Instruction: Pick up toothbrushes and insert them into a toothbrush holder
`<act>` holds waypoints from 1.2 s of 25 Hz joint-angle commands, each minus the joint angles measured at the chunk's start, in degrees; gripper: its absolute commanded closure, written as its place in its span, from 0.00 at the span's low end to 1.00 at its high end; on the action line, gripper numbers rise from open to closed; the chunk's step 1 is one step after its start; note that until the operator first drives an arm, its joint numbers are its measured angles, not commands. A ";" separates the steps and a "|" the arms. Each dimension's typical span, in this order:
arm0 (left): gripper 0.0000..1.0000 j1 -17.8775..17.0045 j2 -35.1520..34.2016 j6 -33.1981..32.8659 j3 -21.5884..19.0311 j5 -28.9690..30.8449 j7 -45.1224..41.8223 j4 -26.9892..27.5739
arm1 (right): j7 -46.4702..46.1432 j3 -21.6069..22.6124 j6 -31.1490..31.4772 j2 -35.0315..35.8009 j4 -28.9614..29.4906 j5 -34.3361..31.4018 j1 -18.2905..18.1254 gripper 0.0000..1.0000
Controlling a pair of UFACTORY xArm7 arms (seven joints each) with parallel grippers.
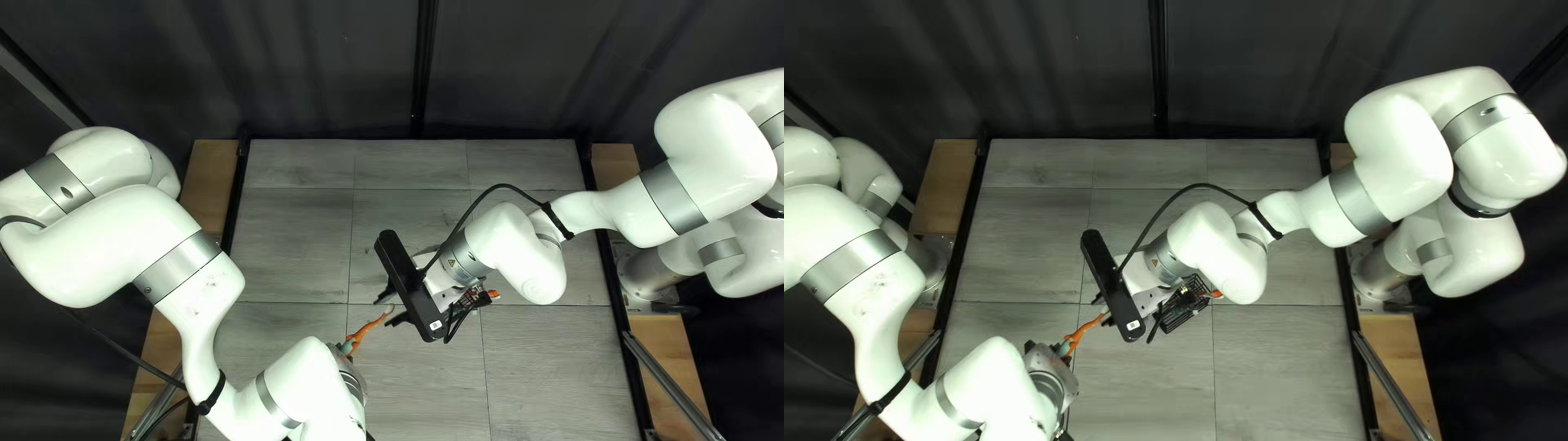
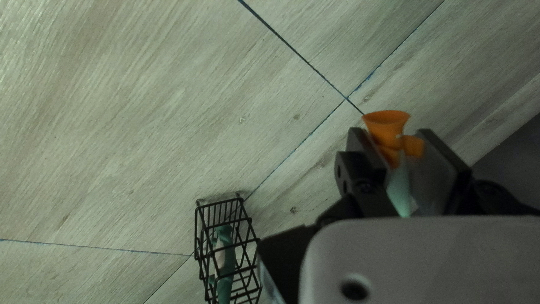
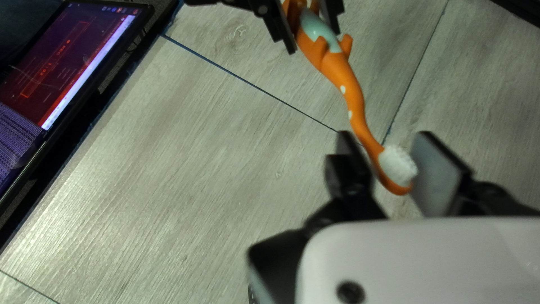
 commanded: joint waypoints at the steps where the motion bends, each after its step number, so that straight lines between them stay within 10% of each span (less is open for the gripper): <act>1: 0.00 0.00 0.00 0.00 0.00 0.00 0.00 0.00 | 0.91 -0.31 0.03 -0.46 -0.30 -0.92 0.46 0.97; 6: 0.00 0.00 0.00 0.00 0.00 0.00 0.00 0.00 | 5.73 -1.65 0.87 -2.99 -2.35 -5.38 1.77 0.97; 13: 0.00 0.00 0.00 0.00 0.00 0.00 0.00 0.00 | 32.64 1.70 9.73 -13.54 -8.41 -32.65 -4.13 0.96; 30: 0.00 1.00 -3.24 -1.22 -0.10 -2.32 -0.44 -2.83 | 51.31 8.06 65.28 -19.76 14.63 -45.48 -7.40 0.96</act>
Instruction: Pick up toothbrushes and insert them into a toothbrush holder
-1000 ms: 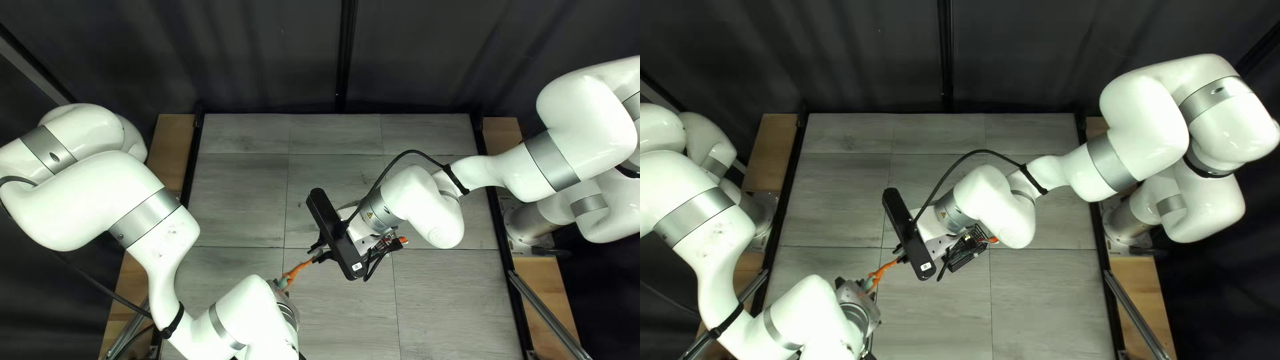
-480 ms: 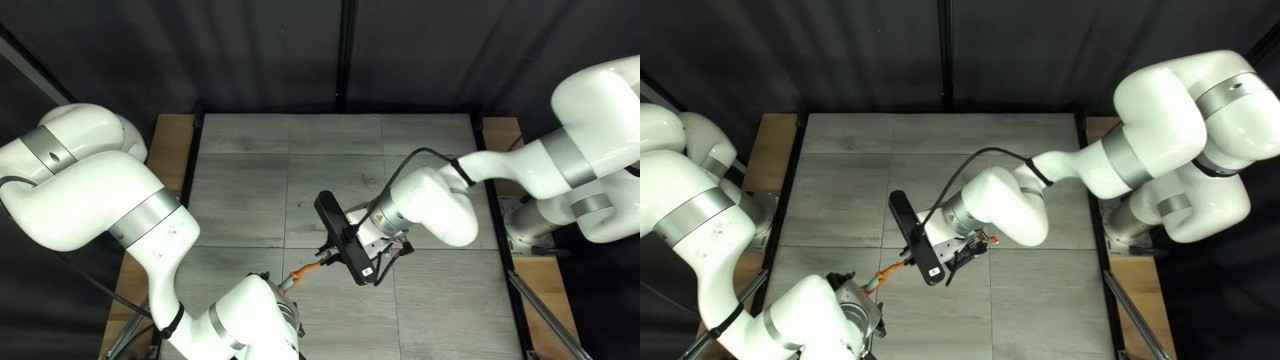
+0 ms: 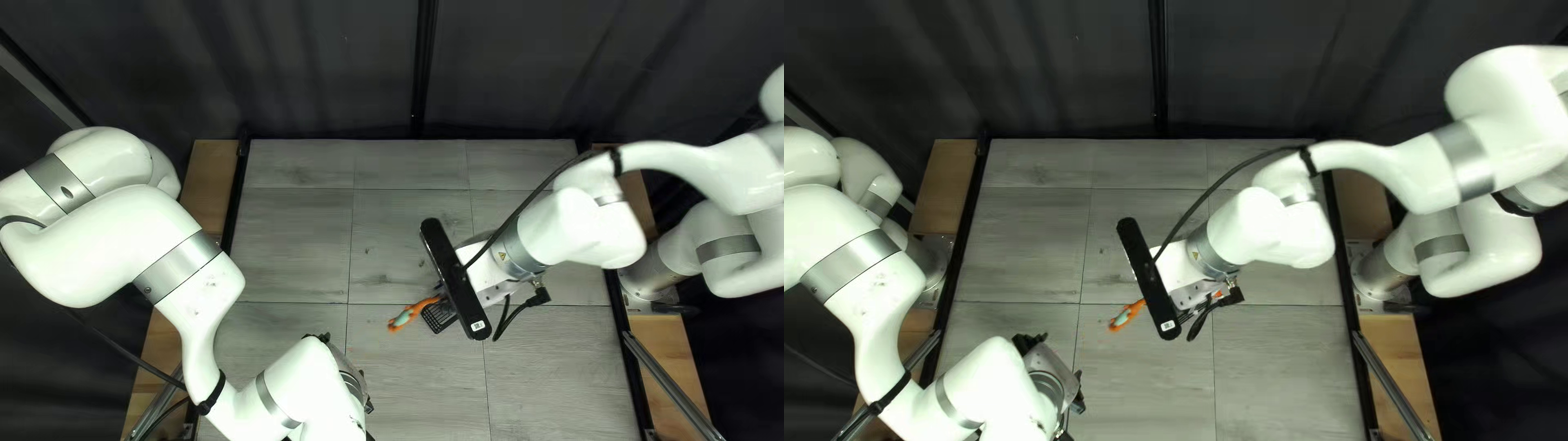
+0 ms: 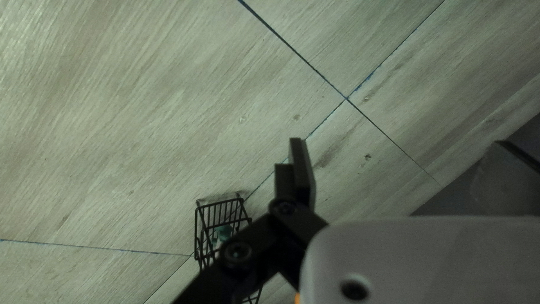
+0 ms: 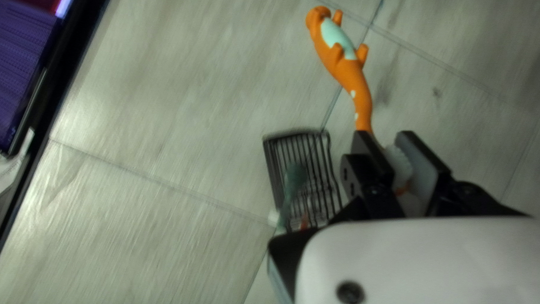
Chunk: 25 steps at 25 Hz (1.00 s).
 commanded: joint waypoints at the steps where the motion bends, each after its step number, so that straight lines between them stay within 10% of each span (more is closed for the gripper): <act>1: 0.00 1.65 -5.62 -1.98 -0.06 -3.47 -0.15 -4.79 | 4.67 2.77 12.03 0.22 6.35 -4.03 -0.20 0.97; 11: 0.00 10.36 -30.51 -6.55 11.13 -19.89 6.64 -21.58 | 7.66 5.88 16.01 -2.62 4.74 -6.03 1.59 0.97; 19: 0.00 20.25 -29.56 3.87 20.56 -22.00 -4.42 -16.92 | 7.12 7.64 18.54 -3.49 6.48 -6.05 3.09 0.98; 25: 0.00 20.47 -29.35 4.42 20.56 -21.88 -5.51 -16.69 | 0.82 7.37 17.39 -0.20 11.34 -5.39 3.80 0.98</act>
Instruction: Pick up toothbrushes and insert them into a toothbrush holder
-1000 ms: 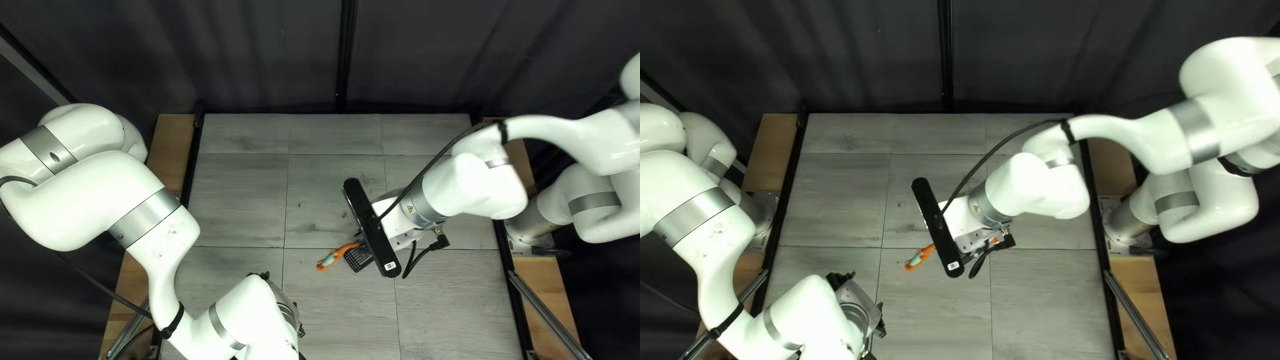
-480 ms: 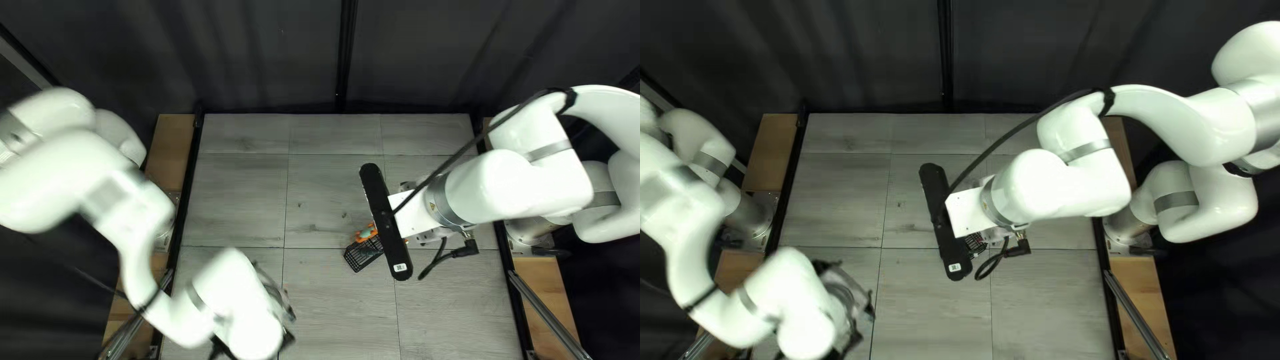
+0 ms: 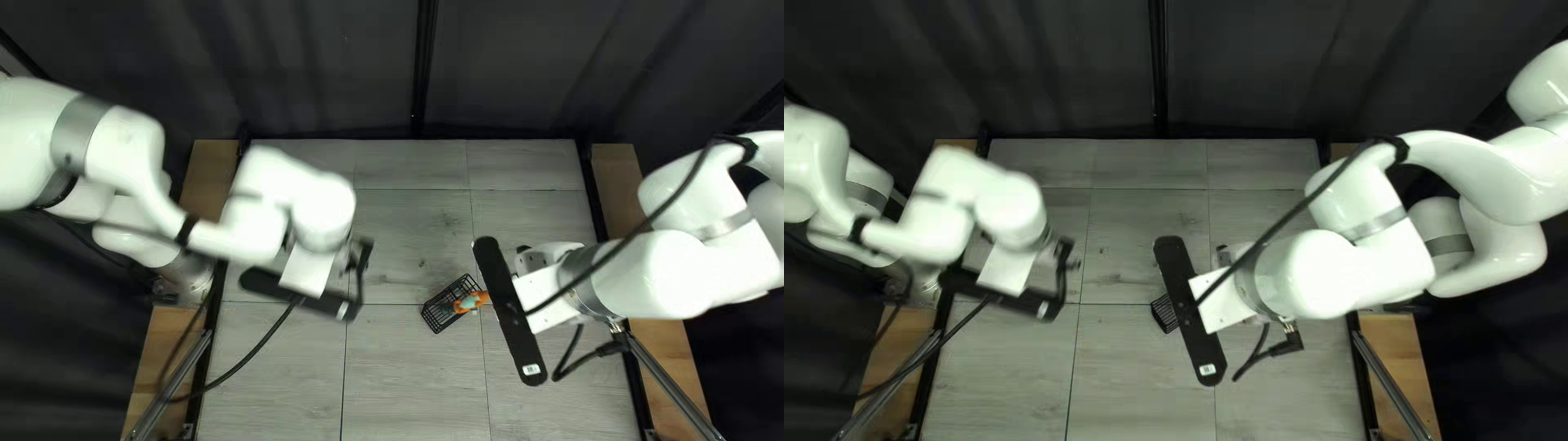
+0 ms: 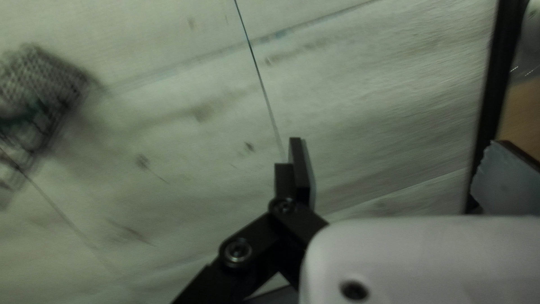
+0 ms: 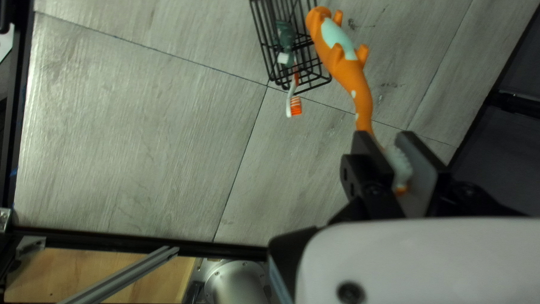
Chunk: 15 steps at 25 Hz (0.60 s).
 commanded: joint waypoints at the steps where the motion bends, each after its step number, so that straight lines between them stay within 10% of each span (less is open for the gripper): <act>1: 0.00 0.18 0.07 0.30 0.10 0.06 -0.43 0.13 | -5.33 -0.39 -2.16 3.56 3.30 0.73 0.42 0.98; 15: 0.00 2.92 -12.35 -3.92 -9.50 4.13 -46.12 -7.02 | -3.04 2.88 9.74 12.84 11.66 -7.39 1.74 0.98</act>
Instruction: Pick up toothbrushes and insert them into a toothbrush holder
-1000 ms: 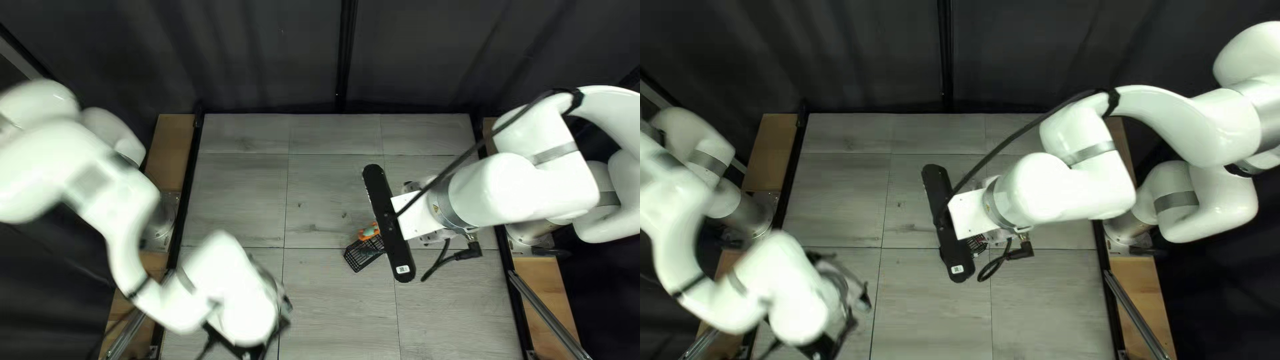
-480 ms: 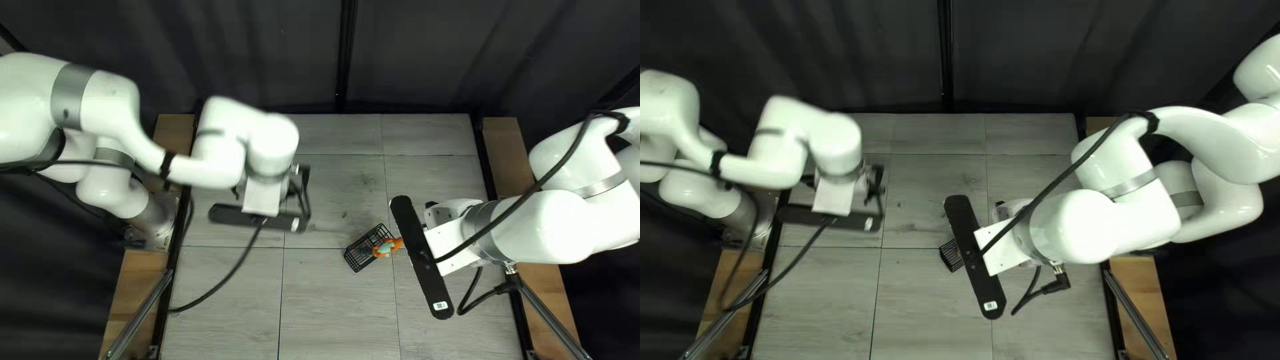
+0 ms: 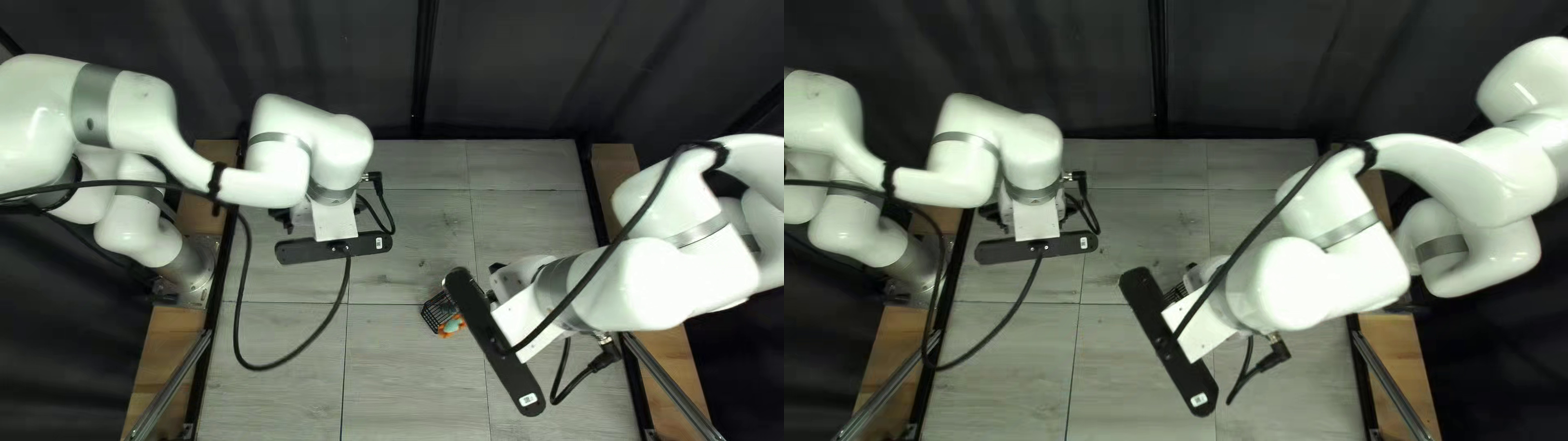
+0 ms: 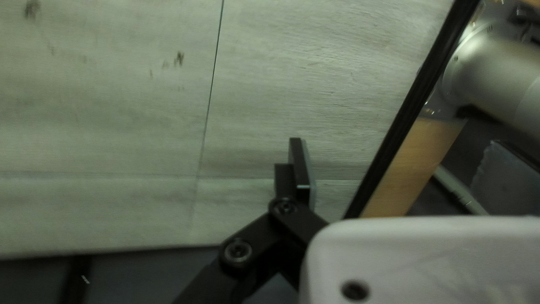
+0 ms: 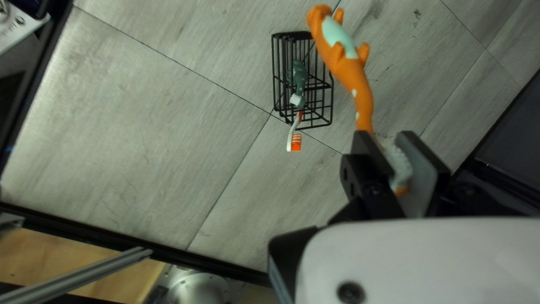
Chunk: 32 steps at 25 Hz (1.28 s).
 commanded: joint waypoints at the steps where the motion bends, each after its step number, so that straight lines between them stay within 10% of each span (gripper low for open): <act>1: 0.00 2.28 -0.50 -0.06 -4.43 1.40 -17.26 1.20 | 3.45 1.36 5.16 3.78 3.49 -4.07 0.75 0.98; 19: 0.00 2.72 1.39 0.60 -5.12 1.67 -20.68 2.95 | 1.52 1.29 12.58 20.87 16.43 -6.48 2.25 0.98; 32: 0.00 9.74 -8.28 7.41 4.99 -0.21 -23.05 6.28 | 1.80 1.62 12.60 20.69 16.26 -8.28 3.28 0.99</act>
